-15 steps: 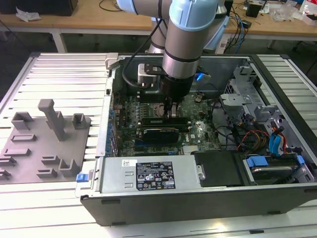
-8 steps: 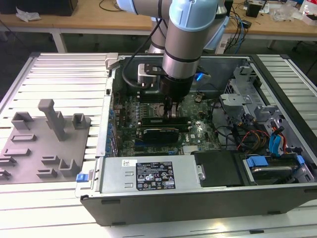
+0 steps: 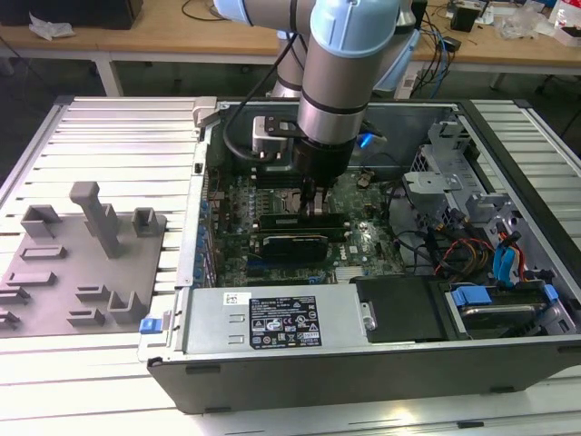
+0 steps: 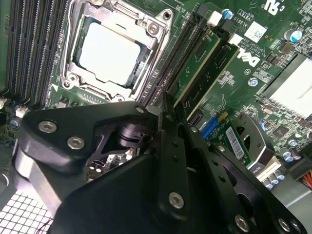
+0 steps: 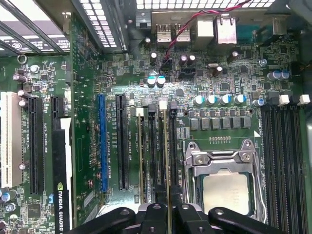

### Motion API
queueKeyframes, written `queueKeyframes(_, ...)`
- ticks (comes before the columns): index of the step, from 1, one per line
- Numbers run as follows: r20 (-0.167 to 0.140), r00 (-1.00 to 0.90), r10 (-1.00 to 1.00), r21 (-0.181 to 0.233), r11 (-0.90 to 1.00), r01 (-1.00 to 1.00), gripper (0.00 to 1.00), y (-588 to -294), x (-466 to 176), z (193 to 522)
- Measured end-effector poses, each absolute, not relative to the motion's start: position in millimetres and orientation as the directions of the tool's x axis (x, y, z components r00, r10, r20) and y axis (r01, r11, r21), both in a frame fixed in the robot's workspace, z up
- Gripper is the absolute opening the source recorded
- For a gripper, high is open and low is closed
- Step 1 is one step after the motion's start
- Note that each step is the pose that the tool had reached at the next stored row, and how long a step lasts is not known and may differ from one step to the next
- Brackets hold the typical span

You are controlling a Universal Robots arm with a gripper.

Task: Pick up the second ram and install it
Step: 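Insert the second ram into the second slot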

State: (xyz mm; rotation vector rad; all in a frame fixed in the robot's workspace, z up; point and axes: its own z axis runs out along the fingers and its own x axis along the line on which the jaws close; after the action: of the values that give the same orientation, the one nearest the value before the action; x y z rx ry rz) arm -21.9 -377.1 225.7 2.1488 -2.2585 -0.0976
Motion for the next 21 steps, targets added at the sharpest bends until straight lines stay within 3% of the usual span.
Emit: queueKeyframes(21, -0.027, -0.05, -0.998, 0.061, 0.048, -0.997, 0.14, -377.0, -23.2, 218.6)
